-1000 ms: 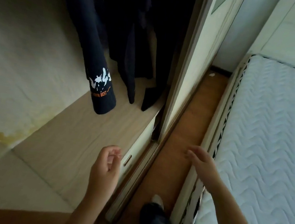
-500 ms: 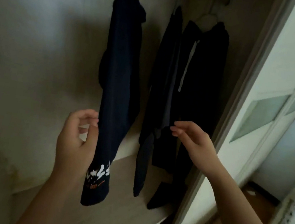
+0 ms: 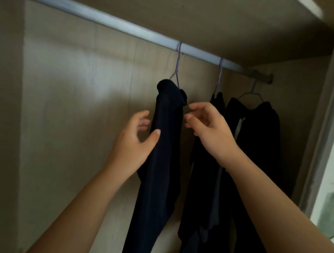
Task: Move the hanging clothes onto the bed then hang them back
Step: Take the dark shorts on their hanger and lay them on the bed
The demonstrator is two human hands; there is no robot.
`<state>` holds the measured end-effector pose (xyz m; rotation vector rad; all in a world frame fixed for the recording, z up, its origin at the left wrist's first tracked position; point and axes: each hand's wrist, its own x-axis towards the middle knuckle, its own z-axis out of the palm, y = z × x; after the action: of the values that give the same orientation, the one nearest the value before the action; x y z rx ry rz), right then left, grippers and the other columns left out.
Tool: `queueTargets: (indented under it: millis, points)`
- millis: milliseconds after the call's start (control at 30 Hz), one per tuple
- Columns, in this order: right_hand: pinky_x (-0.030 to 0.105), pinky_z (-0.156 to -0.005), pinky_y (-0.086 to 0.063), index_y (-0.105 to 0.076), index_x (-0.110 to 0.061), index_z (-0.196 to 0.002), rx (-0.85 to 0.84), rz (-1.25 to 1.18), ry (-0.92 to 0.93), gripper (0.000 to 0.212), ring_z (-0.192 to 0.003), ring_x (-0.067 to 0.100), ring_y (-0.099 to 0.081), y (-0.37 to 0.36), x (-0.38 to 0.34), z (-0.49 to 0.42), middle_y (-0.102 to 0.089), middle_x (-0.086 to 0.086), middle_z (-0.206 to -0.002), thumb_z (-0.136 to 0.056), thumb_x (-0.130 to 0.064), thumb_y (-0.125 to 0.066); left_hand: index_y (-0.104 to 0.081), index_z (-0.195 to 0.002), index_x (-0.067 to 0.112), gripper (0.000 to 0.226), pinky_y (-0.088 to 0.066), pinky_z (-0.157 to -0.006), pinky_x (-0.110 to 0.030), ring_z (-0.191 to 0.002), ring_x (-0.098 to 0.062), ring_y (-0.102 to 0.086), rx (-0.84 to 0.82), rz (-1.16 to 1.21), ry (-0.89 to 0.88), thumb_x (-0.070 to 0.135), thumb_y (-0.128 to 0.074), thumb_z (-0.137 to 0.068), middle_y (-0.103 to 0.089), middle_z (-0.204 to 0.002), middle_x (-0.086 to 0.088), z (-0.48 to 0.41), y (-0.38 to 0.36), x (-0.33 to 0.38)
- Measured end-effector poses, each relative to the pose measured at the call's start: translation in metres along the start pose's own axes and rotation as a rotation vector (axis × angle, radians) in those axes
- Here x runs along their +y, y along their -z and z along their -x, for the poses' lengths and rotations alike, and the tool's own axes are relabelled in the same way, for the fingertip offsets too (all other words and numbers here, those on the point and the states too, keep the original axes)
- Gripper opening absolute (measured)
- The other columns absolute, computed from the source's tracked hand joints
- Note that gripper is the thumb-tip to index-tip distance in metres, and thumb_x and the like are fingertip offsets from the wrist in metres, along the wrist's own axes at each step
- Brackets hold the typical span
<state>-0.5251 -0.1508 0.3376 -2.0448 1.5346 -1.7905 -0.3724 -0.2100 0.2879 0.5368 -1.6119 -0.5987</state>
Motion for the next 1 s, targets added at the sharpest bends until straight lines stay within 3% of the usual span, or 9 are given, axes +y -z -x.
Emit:
queueTargets:
  millis: [67,300,400,567,633,700,767,900,1000]
  points:
    - [0.026,-0.071,-0.043,-0.052,-0.028,-0.099,0.043,0.019,-0.004,0.011,-0.094,0.024,-0.063,-0.001,-0.008,-0.020,-0.060,-0.004,-0.091,-0.089,-0.026,-0.056,-0.048,-0.126,0.019,0.041,-0.043,-0.093,-0.019,-0.104,-0.006,-0.054,-0.026,0.078,-0.014,0.013,-0.058,-0.087,-0.055,-0.112,0.008,-0.012,-0.011,0.005]
    - [0.032,-0.076,-0.046,-0.049,-0.010,-0.122,0.019,0.254,-0.162,0.055,-0.102,0.022,-0.056,-0.012,-0.025,-0.070,-0.056,0.004,-0.111,-0.084,-0.051,-0.053,-0.052,-0.109,0.035,0.033,-0.043,-0.080,-0.005,-0.092,0.011,-0.056,-0.108,0.235,-0.080,0.009,-0.055,-0.088,-0.057,-0.103,0.022,-0.021,-0.039,0.004]
    - [0.037,-0.076,-0.051,-0.050,-0.006,-0.111,0.013,0.390,-0.224,0.044,-0.092,0.023,-0.056,-0.009,-0.026,-0.080,-0.053,0.005,-0.098,-0.085,-0.041,-0.057,-0.051,-0.101,0.043,0.036,-0.044,-0.079,-0.007,-0.095,0.008,-0.057,-0.171,0.244,-0.094,0.010,-0.053,-0.089,-0.057,-0.103,0.021,-0.019,-0.040,0.001]
    - [0.028,-0.051,-0.050,-0.051,-0.008,-0.078,-0.089,0.355,-0.411,0.019,-0.072,0.022,-0.056,0.012,-0.022,-0.091,-0.054,0.006,-0.078,-0.088,-0.024,-0.055,-0.056,-0.093,0.038,0.035,-0.045,-0.076,-0.006,-0.097,-0.004,-0.062,-0.135,0.285,-0.078,0.004,-0.050,-0.089,-0.064,-0.101,0.013,-0.025,-0.027,-0.011]
    - [0.030,-0.057,-0.045,-0.047,-0.008,-0.072,-0.078,0.419,-0.465,0.019,-0.068,0.025,-0.054,0.020,-0.021,-0.096,-0.054,0.012,-0.083,-0.088,-0.015,-0.050,-0.056,-0.093,0.037,0.032,-0.045,-0.077,-0.004,-0.099,-0.005,-0.062,-0.126,0.272,-0.064,0.006,-0.050,-0.090,-0.064,-0.101,0.013,-0.026,-0.023,-0.017]
    - [0.031,-0.066,-0.040,-0.050,-0.004,-0.083,-0.064,0.642,-0.457,0.015,-0.079,0.031,-0.055,0.023,-0.015,-0.101,-0.052,0.016,-0.096,-0.090,-0.016,-0.046,-0.057,-0.095,0.036,0.028,-0.044,-0.080,-0.004,-0.101,-0.005,-0.061,-0.116,0.241,-0.060,0.009,-0.050,-0.090,-0.064,-0.102,0.014,-0.026,-0.019,-0.022]
    - [0.028,-0.060,-0.038,-0.047,-0.004,-0.092,-0.061,0.764,-0.430,0.019,-0.080,0.030,-0.051,0.021,-0.005,-0.103,-0.048,0.013,-0.092,-0.093,-0.023,-0.045,-0.056,-0.096,0.035,0.026,-0.044,-0.083,-0.004,-0.103,-0.004,-0.061,-0.115,0.214,-0.051,0.011,-0.050,-0.091,-0.063,-0.104,0.014,-0.025,-0.016,-0.025]
    - [0.027,-0.045,-0.027,-0.037,-0.010,-0.063,0.084,0.690,-0.352,0.037,-0.056,0.019,-0.041,0.014,0.023,-0.106,-0.043,0.005,-0.067,-0.096,-0.027,-0.042,-0.056,-0.097,0.037,0.025,-0.045,-0.085,-0.008,-0.103,-0.004,-0.060,-0.101,0.170,-0.054,0.014,-0.050,-0.091,-0.064,-0.103,0.014,-0.024,-0.009,-0.032]
    - [0.028,-0.044,-0.025,-0.036,-0.014,-0.061,0.175,0.629,-0.325,0.039,-0.054,0.017,-0.039,0.016,0.029,-0.109,-0.041,0.004,-0.063,-0.097,-0.026,-0.040,-0.058,-0.096,0.034,0.025,-0.044,-0.088,-0.016,-0.103,-0.007,-0.061,-0.059,0.170,-0.051,0.011,-0.049,-0.091,-0.065,-0.102,0.012,-0.026,-0.002,-0.035]
